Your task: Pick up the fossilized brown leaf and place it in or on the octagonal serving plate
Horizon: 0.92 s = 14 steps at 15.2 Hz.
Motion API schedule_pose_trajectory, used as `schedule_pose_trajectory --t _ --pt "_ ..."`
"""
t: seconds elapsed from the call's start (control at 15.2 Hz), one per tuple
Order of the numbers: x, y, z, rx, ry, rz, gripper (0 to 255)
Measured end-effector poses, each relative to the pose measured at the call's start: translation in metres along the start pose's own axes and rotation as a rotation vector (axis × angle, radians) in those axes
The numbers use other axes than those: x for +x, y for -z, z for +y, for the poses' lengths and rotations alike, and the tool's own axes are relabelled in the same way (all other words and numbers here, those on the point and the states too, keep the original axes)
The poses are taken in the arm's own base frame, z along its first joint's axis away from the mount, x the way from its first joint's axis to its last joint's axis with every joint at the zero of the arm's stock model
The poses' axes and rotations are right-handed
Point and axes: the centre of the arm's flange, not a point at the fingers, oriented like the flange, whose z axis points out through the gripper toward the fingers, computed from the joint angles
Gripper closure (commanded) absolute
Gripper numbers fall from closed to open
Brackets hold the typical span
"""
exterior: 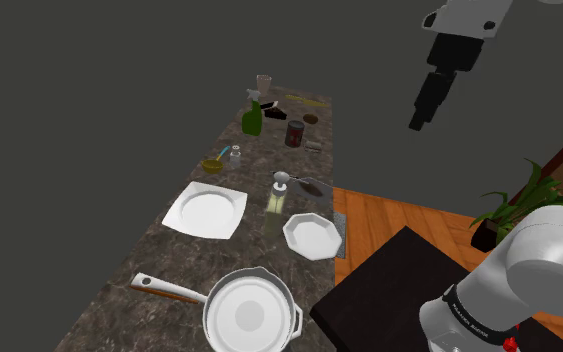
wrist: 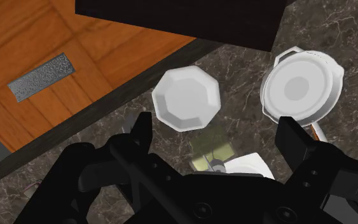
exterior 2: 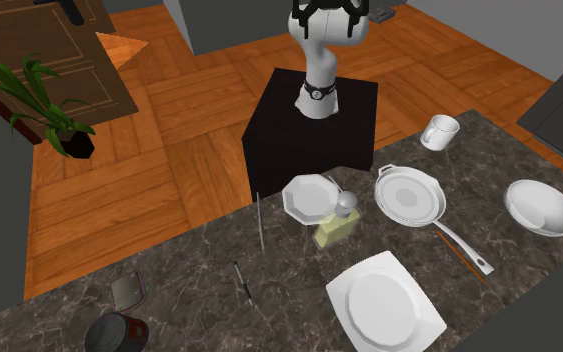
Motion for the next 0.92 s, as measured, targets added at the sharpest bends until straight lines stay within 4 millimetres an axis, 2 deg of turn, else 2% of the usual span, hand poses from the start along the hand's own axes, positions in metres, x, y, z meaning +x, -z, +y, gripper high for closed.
schedule_pose_trajectory --t 0.07,0.2,0.92 --pt "0.0 0.0 0.0 0.0 0.0 0.0 0" --pt "0.009 -0.012 0.005 -0.002 0.007 -0.006 0" --pt "0.087 -0.115 0.062 -0.017 0.066 -0.055 0"
